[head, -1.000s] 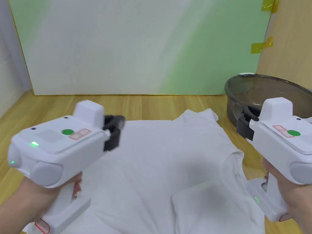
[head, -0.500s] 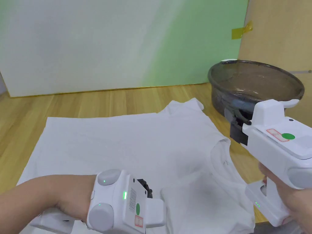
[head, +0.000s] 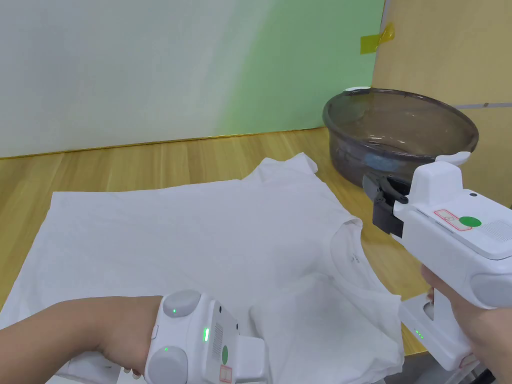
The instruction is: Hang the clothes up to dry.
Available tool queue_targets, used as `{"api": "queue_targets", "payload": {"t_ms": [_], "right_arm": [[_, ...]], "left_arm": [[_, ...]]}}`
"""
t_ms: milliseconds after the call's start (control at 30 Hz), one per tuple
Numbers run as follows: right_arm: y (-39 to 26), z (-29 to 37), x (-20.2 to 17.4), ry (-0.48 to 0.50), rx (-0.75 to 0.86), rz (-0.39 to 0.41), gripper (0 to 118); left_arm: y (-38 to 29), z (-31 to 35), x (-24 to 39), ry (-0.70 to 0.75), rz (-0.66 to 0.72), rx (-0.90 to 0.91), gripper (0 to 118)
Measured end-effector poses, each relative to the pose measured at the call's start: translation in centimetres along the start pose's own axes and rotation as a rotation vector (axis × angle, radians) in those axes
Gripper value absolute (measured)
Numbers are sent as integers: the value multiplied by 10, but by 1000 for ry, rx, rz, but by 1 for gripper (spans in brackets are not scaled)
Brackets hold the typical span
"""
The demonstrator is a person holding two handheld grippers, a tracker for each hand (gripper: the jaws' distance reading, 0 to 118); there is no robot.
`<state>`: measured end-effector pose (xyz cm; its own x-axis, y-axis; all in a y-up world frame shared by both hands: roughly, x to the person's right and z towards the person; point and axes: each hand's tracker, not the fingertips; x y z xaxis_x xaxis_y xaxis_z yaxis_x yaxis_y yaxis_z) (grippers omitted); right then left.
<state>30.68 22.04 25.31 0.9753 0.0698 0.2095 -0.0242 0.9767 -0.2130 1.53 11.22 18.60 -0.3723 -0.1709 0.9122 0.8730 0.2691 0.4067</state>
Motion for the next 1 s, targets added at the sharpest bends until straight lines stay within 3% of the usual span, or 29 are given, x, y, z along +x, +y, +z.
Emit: {"api": "queue_targets", "payload": {"t_ms": [133,200,233,400,667,1000], "right_arm": [[1,-2,-5,11,7,-6,0],[1,-3,-6,20,7,-4,0],[1,-4,-7,21,9,-4,0],[-1,-5,-8,29,3,-10,0],[2,-11,-8,38,0,-31,0],[6,-30,-24,93,1,-4,0]], "left_arm": [[-2,3,0,-12,-4,7,31],[-1,7,1,-37,5,9,19],[-2,8,2,-53,17,9,6],[-14,25,-13,-102,119,40,6],[-40,51,-21,-56,187,60,5],[-152,89,-43,61,534,-2,6]]}}
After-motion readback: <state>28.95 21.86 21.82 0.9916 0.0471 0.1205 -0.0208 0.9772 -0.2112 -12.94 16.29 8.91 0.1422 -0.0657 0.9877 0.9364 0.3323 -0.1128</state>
